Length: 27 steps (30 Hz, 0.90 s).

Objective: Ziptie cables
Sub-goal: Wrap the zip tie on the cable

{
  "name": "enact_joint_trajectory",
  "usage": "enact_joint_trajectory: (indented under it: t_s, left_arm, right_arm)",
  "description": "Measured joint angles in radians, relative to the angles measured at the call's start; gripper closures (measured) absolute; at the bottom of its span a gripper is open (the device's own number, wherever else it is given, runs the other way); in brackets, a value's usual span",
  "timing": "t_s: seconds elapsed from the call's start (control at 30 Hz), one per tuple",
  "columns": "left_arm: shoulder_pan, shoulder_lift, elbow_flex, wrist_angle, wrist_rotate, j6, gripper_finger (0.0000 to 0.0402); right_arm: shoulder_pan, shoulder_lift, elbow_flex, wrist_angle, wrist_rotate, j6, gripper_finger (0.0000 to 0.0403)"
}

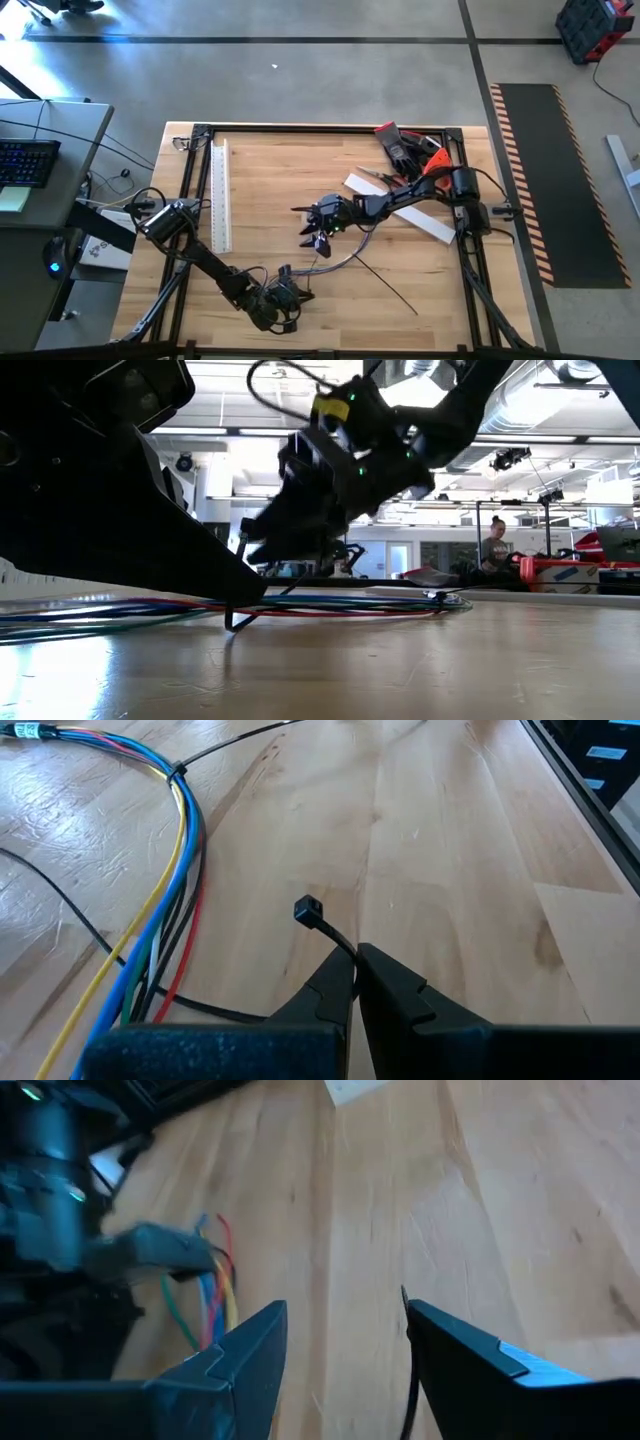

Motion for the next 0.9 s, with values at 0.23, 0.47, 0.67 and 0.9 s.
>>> enact_joint_trajectory:
  t_s: [0.23, 0.47, 0.67, 0.9]
  left_arm:
    - [0.000, 0.000, 0.000, 0.000, -0.002, 0.000, 0.0402]
    - [0.000, 0.000, 0.000, -0.001, -0.004, 0.000, 0.0402]
    - [0.000, 0.000, 0.000, -0.007, -0.004, 0.000, 0.0402]
    - [0.000, 0.000, 0.000, -0.008, -0.003, 0.000, 0.0402]
  right_arm:
    - [0.012, -0.055, 0.001, -0.013, 0.108, 0.023, 0.0210]
    - [0.013, -0.083, 0.001, -0.072, 0.184, 0.014, 0.0211]
    - [0.014, -0.082, 0.002, -0.145, 0.191, 0.033, 0.0231]
    - [0.014, -0.028, -0.006, -0.134, 0.268, 0.127, 0.0236]
